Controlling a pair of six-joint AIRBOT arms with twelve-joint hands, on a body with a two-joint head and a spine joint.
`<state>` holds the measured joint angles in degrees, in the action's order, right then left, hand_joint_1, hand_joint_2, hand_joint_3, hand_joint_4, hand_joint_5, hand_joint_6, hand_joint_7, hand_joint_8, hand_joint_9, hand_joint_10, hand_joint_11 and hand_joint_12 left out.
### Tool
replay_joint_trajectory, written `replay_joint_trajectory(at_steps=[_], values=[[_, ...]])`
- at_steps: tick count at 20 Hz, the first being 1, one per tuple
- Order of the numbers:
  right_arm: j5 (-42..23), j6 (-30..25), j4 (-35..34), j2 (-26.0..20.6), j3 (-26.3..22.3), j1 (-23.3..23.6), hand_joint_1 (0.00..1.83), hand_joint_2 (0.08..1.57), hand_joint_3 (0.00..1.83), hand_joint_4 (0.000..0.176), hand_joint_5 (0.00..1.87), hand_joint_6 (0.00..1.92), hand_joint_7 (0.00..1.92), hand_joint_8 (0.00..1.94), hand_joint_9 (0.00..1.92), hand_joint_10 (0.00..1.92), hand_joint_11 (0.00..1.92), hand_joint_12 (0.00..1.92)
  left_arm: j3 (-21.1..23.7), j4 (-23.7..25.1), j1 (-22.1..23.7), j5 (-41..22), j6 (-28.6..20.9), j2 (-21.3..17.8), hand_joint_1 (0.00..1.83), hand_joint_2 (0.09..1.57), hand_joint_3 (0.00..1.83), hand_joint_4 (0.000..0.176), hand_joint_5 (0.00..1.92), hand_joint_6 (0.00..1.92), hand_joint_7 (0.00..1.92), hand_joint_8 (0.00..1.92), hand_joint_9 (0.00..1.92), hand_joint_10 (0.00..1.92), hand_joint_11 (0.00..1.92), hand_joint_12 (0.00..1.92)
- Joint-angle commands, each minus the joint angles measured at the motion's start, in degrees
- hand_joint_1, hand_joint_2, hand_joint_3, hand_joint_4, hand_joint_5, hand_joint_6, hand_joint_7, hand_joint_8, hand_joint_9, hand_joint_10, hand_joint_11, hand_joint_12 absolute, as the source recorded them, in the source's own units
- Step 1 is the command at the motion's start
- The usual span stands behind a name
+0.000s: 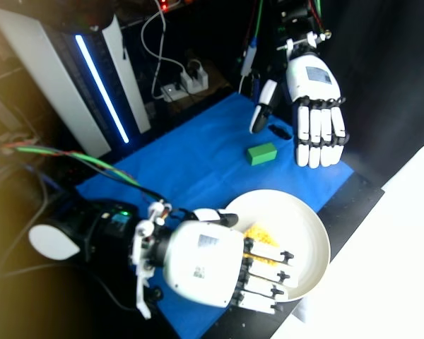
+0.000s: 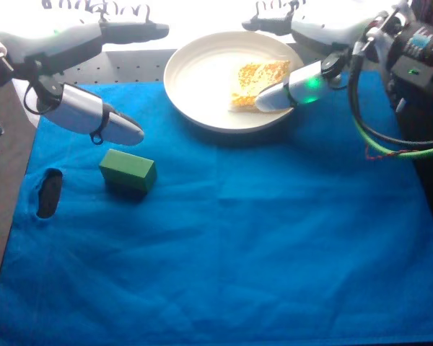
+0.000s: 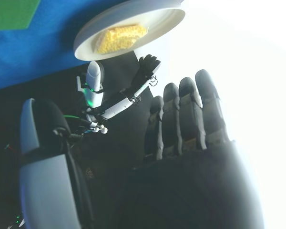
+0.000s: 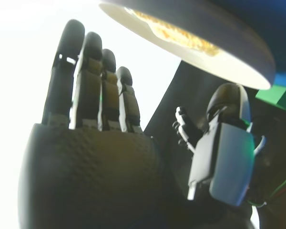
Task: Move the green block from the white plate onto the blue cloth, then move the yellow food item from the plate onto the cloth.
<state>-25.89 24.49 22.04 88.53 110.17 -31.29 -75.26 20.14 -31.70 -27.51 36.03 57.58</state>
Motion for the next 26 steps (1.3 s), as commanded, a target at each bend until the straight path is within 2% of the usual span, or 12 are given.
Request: replay_joint_trajectory(at_steps=[1, 9, 13, 14, 15, 17, 18, 22, 23, 24, 25, 26], values=[[-4.8, -0.09, -1.28, 0.29, 0.39, 0.72, 0.59, 0.85, 0.0, 0.047, 0.24, 0.0, 0.46, 0.0, 0.66, 0.03, 0.4, 1.14, 0.01, -1.2, 0.78, -6.62, -0.03, -0.27, 0.87, 0.85, 0.0, 0.014, 0.21, 0.0, 0.3, 0.0, 0.24, 0.0, 0.01, 0.55], [-2.71, -0.09, -0.08, 1.98, 1.99, 0.72, 0.66, 0.84, 0.0, 0.037, 0.28, 0.0, 0.42, 0.0, 0.61, 0.02, 0.35, 1.05, 0.32, -1.2, 1.12, -7.34, -0.05, -0.22, 0.89, 0.86, 0.01, 0.0, 0.22, 0.0, 0.28, 0.0, 0.25, 0.01, 0.02, 0.55], [-2.69, -0.09, -0.08, 1.98, 2.05, 0.72, 1.0, 0.98, 0.0, 0.0, 0.75, 0.02, 0.82, 0.02, 0.86, 0.05, 0.49, 1.12, 0.33, -1.22, 1.11, -7.41, -0.1, -0.21, 0.88, 0.86, 0.0, 0.0, 0.21, 0.0, 0.28, 0.0, 0.23, 0.0, 0.0, 0.54], [-2.7, -0.09, -0.08, 1.98, 2.06, 0.72, 1.24, 1.08, 0.0, 0.0, 1.21, 0.31, 0.95, 1.02, 0.97, 0.7, 0.66, 1.59, 0.33, -1.22, 1.11, -7.42, -0.12, -0.17, 0.91, 0.87, 0.0, 0.0, 0.21, 0.0, 0.29, 0.0, 0.24, 0.0, 0.01, 0.55], [-2.72, -0.09, -0.07, 1.98, 2.2, 0.78, 1.27, 1.09, 0.0, 0.0, 1.22, 0.26, 0.97, 1.2, 0.96, 1.16, 0.76, 1.78, 0.32, -1.23, 1.1, -7.41, -0.12, -0.1, 0.9, 0.86, 0.0, 0.0, 0.21, 0.0, 0.29, 0.0, 0.23, 0.0, 0.01, 0.54], [-2.92, -0.09, -0.05, 1.98, 2.34, 1.09, 1.27, 1.09, 0.0, 0.0, 1.21, 0.3, 0.97, 1.24, 0.85, 1.41, 0.76, 1.86, 0.31, -1.23, 1.1, -7.41, -0.12, -0.06, 0.9, 0.86, 0.0, 0.0, 0.21, 0.0, 0.29, 0.0, 0.25, 0.01, 0.02, 0.54], [-3.3, -0.09, 0.03, 1.98, 2.37, 1.52, 1.26, 1.07, 0.0, 0.0, 1.24, 0.36, 0.99, 1.13, 0.86, 1.13, 0.7, 1.67, 0.31, -1.23, 1.09, -7.42, -0.12, -0.04, 0.89, 0.86, 0.0, 0.0, 0.21, 0.0, 0.28, 0.0, 0.25, 0.01, 0.03, 0.54], [-4.87, -0.09, 3.5, 1.56, 0.59, 5.31, 1.25, 1.07, 0.0, 0.0, 1.26, 0.41, 0.95, 1.1, 0.8, 0.97, 0.6, 1.65, 0.28, -1.33, 0.94, -7.44, -0.16, -0.02, 0.89, 0.86, 0.0, 0.0, 0.21, 0.01, 0.29, 0.0, 0.29, 0.01, 0.07, 0.5], [-5.92, -0.09, 3.51, 1.06, -0.18, 5.66, 1.27, 1.09, 0.0, 0.0, 1.26, 0.29, 0.93, 1.24, 0.77, 1.33, 0.65, 1.86, 0.27, -1.38, 0.92, -7.39, -0.16, 0.03, 0.88, 0.86, 0.0, 0.0, 0.21, 0.01, 0.29, 0.01, 0.29, 0.01, 0.08, 0.5], [-7.06, -0.09, 3.51, 0.37, -1.05, 6.1, 1.27, 1.09, 0.0, 0.0, 1.26, 0.29, 0.93, 1.24, 0.77, 1.33, 0.65, 1.86, 0.26, -1.38, 0.92, -7.27, -0.16, 0.06, 0.88, 0.86, 0.0, 0.0, 0.21, 0.01, 0.29, 0.01, 0.29, 0.01, 0.08, 0.5], [-8.23, -0.09, 3.51, -0.61, -2.28, 6.53, 1.19, 1.03, 0.01, 0.0, 1.24, 0.47, 0.8, 0.64, 0.6, 1.05, 0.37, 1.72, 0.26, -1.42, 0.93, -7.21, -0.17, 0.07, 0.84, 0.84, 0.0, 0.009, 0.22, 0.01, 0.29, 0.0, 0.28, 0.0, 0.04, 0.49], [-9.51, -0.09, 3.51, -1.86, -3.84, 7.05, 1.19, 1.03, 0.01, 0.0, 1.24, 0.47, 0.8, 0.64, 0.6, 1.05, 0.37, 1.72, 0.26, -1.53, 0.92, -7.07, -0.17, 0.07, 0.84, 0.84, 0.0, 0.009, 0.22, 0.01, 0.29, 0.0, 0.28, 0.0, 0.04, 0.49]])
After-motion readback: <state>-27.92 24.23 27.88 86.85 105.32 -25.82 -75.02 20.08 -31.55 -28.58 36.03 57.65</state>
